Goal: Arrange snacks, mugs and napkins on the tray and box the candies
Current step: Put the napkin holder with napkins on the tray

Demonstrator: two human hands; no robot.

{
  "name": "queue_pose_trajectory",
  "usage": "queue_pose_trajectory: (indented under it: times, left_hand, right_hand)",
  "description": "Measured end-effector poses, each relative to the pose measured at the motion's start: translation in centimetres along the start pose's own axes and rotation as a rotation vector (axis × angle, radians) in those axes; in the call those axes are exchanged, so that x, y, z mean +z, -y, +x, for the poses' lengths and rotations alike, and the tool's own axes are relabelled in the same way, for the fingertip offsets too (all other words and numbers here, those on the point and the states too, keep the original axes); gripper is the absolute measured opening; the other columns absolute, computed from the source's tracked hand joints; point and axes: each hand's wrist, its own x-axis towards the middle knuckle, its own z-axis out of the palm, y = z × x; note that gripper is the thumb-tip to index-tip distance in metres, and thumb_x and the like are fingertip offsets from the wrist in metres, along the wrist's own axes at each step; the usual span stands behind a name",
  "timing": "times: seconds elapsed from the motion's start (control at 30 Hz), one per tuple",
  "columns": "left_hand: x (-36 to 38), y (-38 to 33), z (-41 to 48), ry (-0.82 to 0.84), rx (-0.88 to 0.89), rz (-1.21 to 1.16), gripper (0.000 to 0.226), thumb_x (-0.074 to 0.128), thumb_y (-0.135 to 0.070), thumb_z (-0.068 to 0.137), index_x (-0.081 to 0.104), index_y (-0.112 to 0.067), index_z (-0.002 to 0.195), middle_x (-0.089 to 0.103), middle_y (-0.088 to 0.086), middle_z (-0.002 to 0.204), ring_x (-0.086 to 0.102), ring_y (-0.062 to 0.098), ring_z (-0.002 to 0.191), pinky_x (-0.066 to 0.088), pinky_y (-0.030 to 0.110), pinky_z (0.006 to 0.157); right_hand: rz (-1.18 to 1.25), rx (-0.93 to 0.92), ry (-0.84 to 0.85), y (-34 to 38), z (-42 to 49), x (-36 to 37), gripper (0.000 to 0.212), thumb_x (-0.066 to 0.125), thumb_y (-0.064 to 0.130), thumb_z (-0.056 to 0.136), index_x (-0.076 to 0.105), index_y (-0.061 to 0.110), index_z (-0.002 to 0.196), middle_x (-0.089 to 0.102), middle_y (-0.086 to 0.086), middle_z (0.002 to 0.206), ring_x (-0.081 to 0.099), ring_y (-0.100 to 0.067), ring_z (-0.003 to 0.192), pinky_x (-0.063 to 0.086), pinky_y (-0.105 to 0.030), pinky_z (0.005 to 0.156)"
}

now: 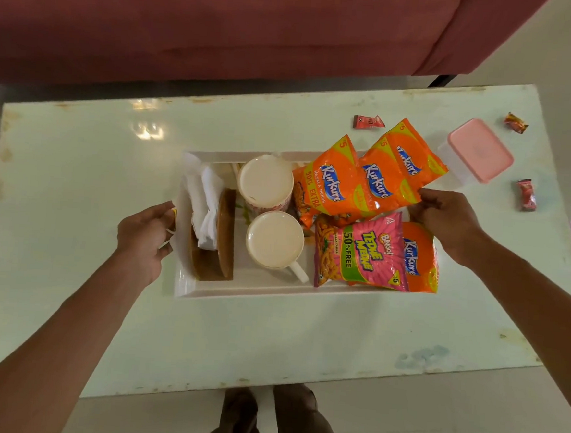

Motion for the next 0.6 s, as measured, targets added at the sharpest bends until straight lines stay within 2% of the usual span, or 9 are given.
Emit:
queue_pose_trajectory:
  times: [0.23,0.33,0.6]
  left_hand:
    - [0.2,0.5,0.3,-0.010,-0.013,0.014,0.023,0.060,-0.007,0.098,0.073,-0.025,0.104,0.066,-0.003,0.080,0.056,0.013,0.065,0.052,0.030,0.069]
    - [-0.2,0.7,0.5,-0.013,-0.014,0.019,0.024,0.060,-0.005,0.097,0.073,-0.025,0.102,0.068,-0.003,0.083,0.057,0.014,0.067,0.054,0.032,0.073]
    - [-1.1,1.5,1.3,-0.002,-0.032,0.024,0.028,0.059,-0.002,0.097,0.072,-0.020,0.113,0.069,0.003,0.093,0.060,0.016,0.072,0.055,0.034,0.077]
  right_hand:
    - [0.004,0.022,0.021,-0.4,0.8,0.5,0.037,0.056,0.005,0.098,0.064,0.018,0.131,0.068,-0.003,0.123,0.068,-0.026,0.104,0.054,-0.049,0.096]
    - [0.014,0.018,0.042,-0.7,0.8,0.8,0.037,0.056,0.004,0.097,0.066,0.019,0.129,0.070,-0.001,0.118,0.069,-0.024,0.098,0.056,-0.046,0.093]
    - [0.022,-0.003,0.046,-1.5,0.9,1.7,0.034,0.057,0.007,0.098,0.068,0.022,0.126,0.070,0.006,0.104,0.069,-0.011,0.081,0.057,-0.044,0.089]
